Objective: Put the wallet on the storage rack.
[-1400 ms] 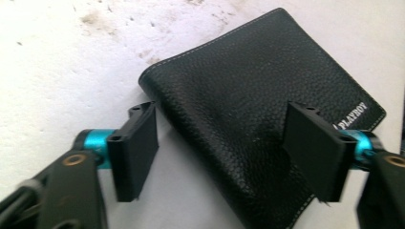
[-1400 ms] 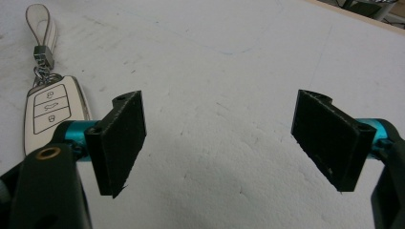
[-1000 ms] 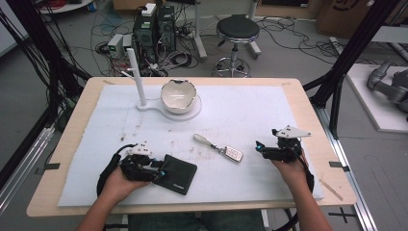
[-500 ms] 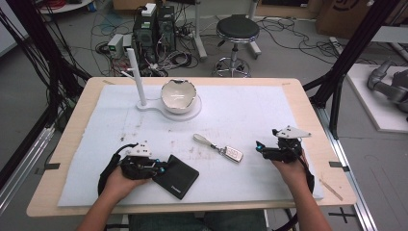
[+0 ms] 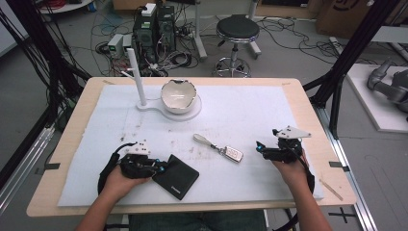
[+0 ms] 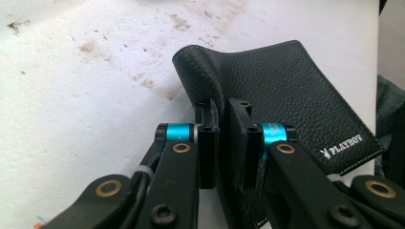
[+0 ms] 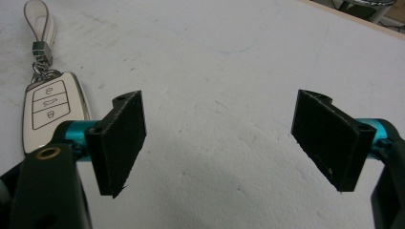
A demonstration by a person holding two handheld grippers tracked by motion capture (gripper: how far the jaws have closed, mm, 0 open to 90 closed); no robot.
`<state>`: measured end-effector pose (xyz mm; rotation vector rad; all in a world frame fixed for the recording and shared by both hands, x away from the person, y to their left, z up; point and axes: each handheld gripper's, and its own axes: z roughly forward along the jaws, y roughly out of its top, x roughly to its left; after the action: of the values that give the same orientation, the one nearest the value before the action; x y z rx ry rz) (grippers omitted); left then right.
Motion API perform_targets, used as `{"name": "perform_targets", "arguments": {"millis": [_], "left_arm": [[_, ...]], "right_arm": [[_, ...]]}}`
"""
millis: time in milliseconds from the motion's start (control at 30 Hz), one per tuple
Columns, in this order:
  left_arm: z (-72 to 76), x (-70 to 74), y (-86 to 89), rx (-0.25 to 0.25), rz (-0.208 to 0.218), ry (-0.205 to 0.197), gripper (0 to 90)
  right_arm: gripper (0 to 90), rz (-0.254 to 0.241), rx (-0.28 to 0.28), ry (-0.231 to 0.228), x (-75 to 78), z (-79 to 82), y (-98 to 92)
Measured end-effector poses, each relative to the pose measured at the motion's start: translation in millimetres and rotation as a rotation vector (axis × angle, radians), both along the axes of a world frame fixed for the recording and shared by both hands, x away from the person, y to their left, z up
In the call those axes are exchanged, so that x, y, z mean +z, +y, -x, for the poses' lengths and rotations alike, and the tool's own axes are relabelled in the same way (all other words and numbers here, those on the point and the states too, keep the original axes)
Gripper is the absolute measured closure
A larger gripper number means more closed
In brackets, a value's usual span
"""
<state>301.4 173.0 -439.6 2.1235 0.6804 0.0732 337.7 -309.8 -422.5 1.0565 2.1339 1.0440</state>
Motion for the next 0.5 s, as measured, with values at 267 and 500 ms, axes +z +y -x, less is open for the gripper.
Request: {"name": "perform_targets", "arguments": {"millis": [267, 500], "left_arm": [[3.2, 5.6, 7.0, -0.011, 0.032, -0.006, 82.6], [1.6, 15.9, 12.6, 0.0, 0.077, -0.036, 82.7]], "right_arm": [[19.4, 0.024, 0.021, -0.003, 0.6, -0.7, 8.2], [19.4, 0.018, 0.015, -0.011, 1.4, 0.7, 7.4]]}}
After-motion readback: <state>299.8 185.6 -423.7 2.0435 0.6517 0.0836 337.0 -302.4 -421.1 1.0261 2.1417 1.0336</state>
